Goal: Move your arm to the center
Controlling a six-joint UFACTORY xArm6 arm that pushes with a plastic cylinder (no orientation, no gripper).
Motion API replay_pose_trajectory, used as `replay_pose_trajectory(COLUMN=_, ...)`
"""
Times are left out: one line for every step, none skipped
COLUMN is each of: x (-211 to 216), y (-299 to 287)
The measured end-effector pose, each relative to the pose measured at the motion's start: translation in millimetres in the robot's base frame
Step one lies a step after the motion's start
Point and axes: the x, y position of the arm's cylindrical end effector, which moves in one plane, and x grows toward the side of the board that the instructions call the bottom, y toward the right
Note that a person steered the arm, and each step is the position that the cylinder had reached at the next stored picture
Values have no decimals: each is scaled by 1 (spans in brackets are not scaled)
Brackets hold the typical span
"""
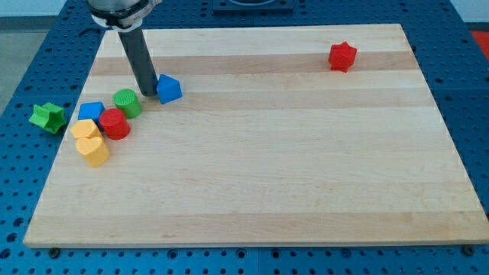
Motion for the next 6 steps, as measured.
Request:
replay_pose_trajectory(x=-34, y=8)
replay_pose_trajectory(x=-79, y=83)
replay_pose_trajectory(x=-72, y=175)
replay_pose_trajectory(x=-23, y=173)
replay_pose_trajectory(x=42, y=98)
replay_pose_trajectory(x=109, y=7)
